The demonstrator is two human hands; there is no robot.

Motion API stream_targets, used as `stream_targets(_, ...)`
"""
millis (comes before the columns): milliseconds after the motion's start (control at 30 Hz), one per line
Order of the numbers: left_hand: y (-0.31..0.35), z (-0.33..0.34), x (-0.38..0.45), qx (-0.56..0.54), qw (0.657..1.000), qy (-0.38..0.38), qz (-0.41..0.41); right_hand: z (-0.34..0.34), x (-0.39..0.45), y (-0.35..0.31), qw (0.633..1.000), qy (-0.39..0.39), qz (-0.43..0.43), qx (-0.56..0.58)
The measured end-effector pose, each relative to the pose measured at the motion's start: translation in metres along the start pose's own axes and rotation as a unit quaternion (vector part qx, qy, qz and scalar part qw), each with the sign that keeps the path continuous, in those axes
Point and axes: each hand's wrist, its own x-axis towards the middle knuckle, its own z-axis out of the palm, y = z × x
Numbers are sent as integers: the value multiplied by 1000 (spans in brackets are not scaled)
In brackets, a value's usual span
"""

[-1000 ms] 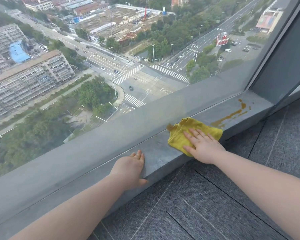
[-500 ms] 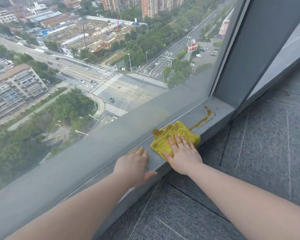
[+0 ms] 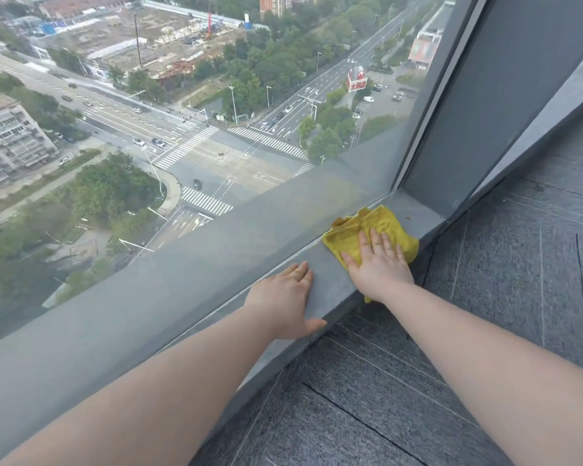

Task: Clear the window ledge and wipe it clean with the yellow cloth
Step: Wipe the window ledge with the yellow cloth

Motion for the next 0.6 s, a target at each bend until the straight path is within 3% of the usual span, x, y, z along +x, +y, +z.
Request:
stream_targets(267,-8,8,-34,-16,999,39,20,22,-77,-32,998,12,-61,2)
stream_targets(600,-10,11,-68,-5,1000,21,16,18,-77,-41,999,39,5,13)
